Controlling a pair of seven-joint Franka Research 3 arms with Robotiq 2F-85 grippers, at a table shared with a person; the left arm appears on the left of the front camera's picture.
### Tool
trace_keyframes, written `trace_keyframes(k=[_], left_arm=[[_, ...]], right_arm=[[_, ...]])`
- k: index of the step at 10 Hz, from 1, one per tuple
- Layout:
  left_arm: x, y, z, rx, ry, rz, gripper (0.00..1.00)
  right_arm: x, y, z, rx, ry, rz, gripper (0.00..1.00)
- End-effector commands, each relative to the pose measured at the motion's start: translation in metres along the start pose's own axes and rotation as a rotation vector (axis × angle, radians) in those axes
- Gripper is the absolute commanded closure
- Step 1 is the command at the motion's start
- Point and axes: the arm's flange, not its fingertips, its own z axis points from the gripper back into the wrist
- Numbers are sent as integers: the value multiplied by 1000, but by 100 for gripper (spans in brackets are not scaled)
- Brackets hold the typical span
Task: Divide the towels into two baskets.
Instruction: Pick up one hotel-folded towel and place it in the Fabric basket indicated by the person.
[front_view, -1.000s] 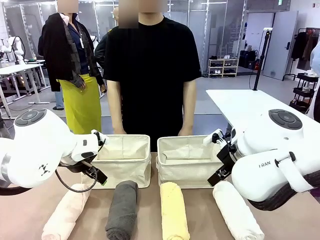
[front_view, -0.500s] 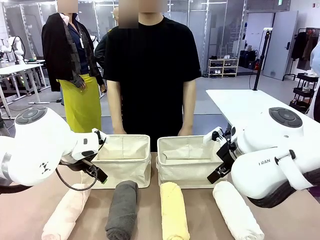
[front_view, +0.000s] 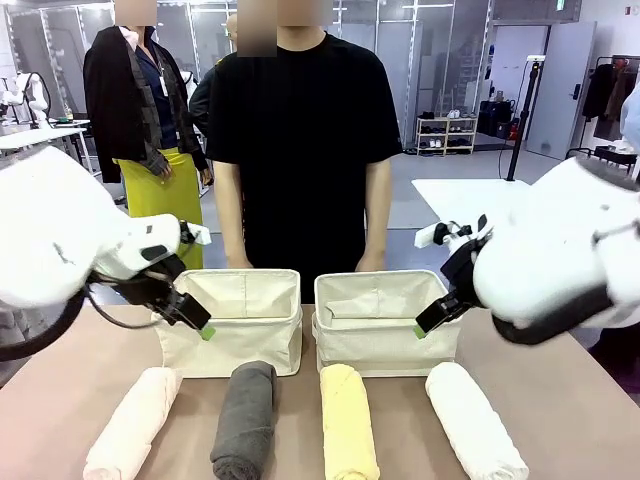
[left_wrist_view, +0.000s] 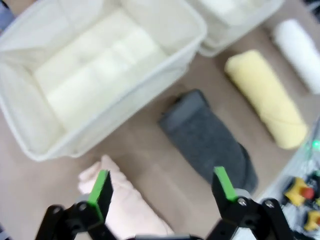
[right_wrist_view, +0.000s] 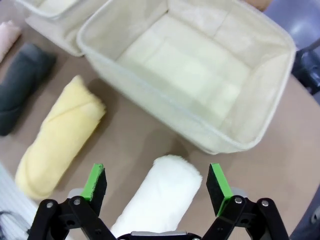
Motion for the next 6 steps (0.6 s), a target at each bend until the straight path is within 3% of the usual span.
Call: trace_keyframes(k=[1, 3, 5, 6], left_arm=[[-22, 42, 34, -256, 6, 63, 0], [-51, 73, 49, -489, -140, 150, 0], [-93, 103, 68, -600, -297, 260, 0], [-133, 121, 88, -660, -354, 336, 0]], right_arm=[[-13, -41, 27, 207, -8, -85, 0], [-29, -65, 50, 416, -99, -195, 0], [-60, -93, 78, 650, -198, -323, 0], [-90, -114, 91, 747, -252, -405, 0]])
